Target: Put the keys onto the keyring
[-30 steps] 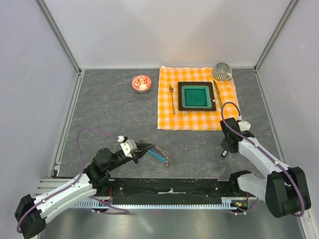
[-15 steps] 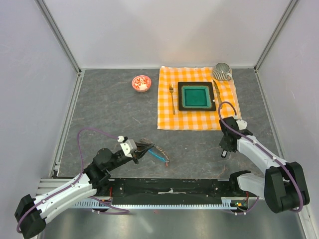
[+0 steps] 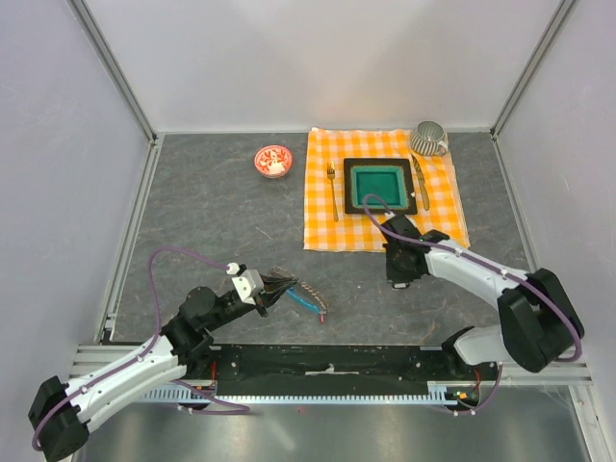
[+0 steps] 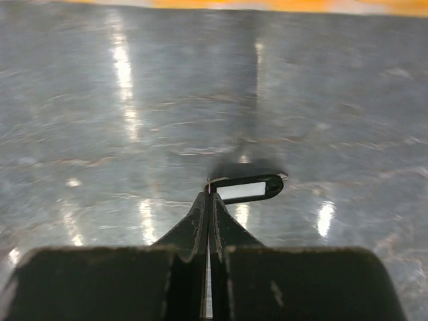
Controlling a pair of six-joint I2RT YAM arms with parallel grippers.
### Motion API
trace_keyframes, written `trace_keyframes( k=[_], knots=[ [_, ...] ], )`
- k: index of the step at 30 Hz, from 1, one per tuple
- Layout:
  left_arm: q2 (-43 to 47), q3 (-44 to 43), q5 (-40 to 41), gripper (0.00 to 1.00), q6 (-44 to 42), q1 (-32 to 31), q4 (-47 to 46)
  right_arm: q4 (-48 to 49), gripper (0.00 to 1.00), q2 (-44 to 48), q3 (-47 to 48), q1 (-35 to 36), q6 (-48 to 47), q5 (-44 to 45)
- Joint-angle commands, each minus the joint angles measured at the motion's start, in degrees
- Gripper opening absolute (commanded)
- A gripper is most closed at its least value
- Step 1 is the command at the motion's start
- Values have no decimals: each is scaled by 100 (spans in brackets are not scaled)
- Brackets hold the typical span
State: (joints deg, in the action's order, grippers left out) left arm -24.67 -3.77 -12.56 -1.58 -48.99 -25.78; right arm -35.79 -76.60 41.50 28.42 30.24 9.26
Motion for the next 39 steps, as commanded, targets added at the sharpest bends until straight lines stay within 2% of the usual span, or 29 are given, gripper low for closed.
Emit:
trace_keyframes(
  k=[1, 7, 15, 18, 21, 24, 27, 34, 39],
  knots=[
    [94, -142, -63, 2, -132, -14, -340, -16, 0, -582, 691, 567, -448, -477],
    [85, -159, -63, 2, -132, -5, -322, -454, 0, -1462, 1448, 1173, -818, -636],
    [58, -168, -63, 2, -132, -5, -322, -789, 0, -2026, 1976, 1560, -1081, -408],
    [50, -168, -63, 2, -123, -14, -322, -807, 9, -2035, 2073, 1631, -1117, -267],
    [32, -168, -89, 2, -114, -14, -322, -745, 29, -1921, 2091, 1701, -1134, -152],
    [14, -177, -80, 2, -123, -14, -322, -535, 38, -1649, 1977, 1789, -1152, 14],
    [23, -177, -71, 2, -114, -14, -322, 18, 44, -1175, 1591, 1903, -1205, 41],
    [67, -159, -54, 2, -97, -14, -331, 2212, 40, 679, -497, 1939, -643, 498],
    [6, -159, -45, 2, -88, -5, -393, 3279, 43, 1655, -1608, 1965, -361, 639]
  ],
)
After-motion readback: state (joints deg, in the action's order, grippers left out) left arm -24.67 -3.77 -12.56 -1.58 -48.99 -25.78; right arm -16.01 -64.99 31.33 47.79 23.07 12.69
